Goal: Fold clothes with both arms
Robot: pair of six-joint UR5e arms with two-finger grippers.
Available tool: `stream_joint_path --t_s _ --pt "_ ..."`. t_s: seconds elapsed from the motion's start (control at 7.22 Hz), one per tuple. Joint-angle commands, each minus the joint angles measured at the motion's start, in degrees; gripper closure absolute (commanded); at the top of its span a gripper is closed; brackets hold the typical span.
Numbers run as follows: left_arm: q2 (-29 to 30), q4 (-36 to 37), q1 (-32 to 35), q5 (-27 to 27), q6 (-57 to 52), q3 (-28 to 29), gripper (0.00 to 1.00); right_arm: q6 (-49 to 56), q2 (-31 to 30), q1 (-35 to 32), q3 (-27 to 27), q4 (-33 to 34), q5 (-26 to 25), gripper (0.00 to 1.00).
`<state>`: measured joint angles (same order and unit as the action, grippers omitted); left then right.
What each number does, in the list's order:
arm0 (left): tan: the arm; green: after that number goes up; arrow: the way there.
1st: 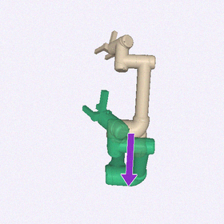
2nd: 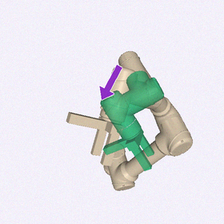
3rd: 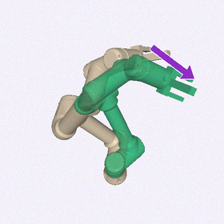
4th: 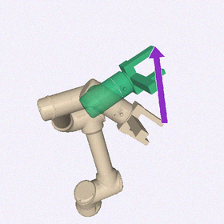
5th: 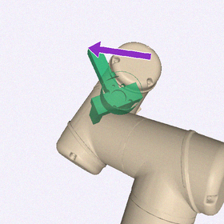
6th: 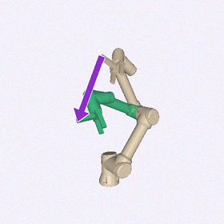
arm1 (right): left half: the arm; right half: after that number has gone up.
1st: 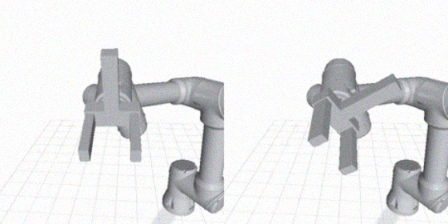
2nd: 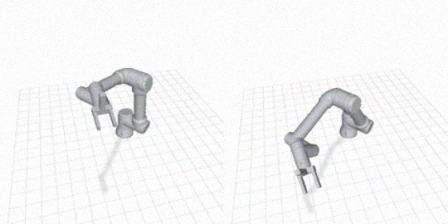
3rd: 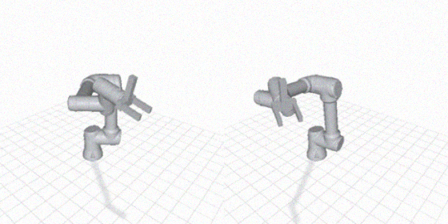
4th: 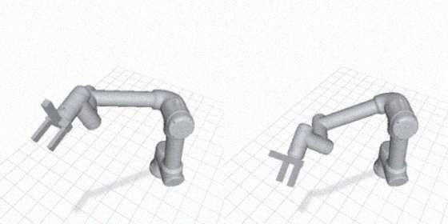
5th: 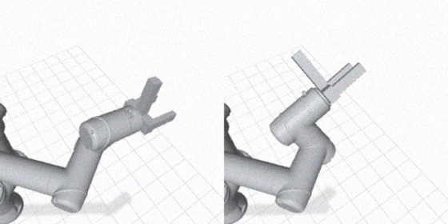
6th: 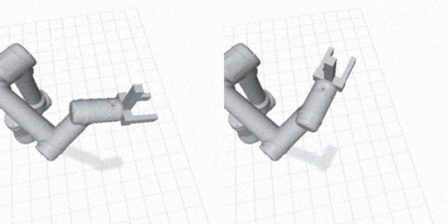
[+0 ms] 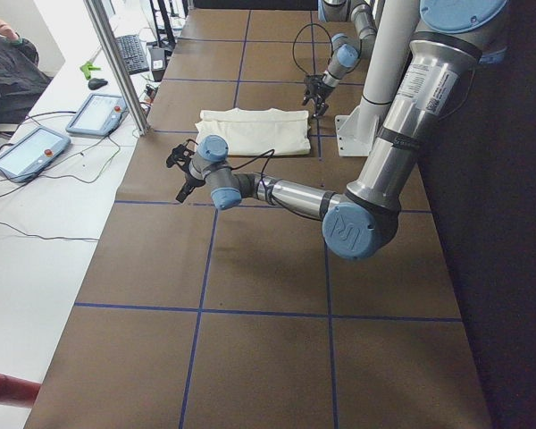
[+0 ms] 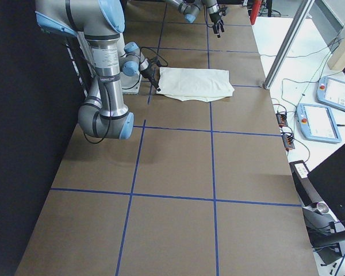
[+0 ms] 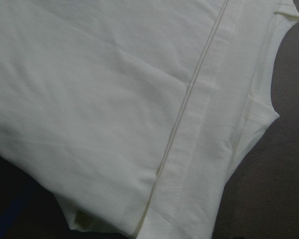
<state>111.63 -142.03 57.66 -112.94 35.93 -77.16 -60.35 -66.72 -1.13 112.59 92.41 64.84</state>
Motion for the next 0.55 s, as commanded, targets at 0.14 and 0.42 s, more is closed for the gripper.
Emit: stream_joint_path --t_s 0.14,0.42 --pt "-0.4 0.0 0.0 0.0 0.1 0.0 0.00 1.7 0.1 0.4 -1.7 -0.6 -0.3 0.34" --pt "-0.4 0.0 0.0 -0.1 0.1 0.0 0.00 1.5 0.3 0.3 -1.4 -0.7 -0.4 0.70"
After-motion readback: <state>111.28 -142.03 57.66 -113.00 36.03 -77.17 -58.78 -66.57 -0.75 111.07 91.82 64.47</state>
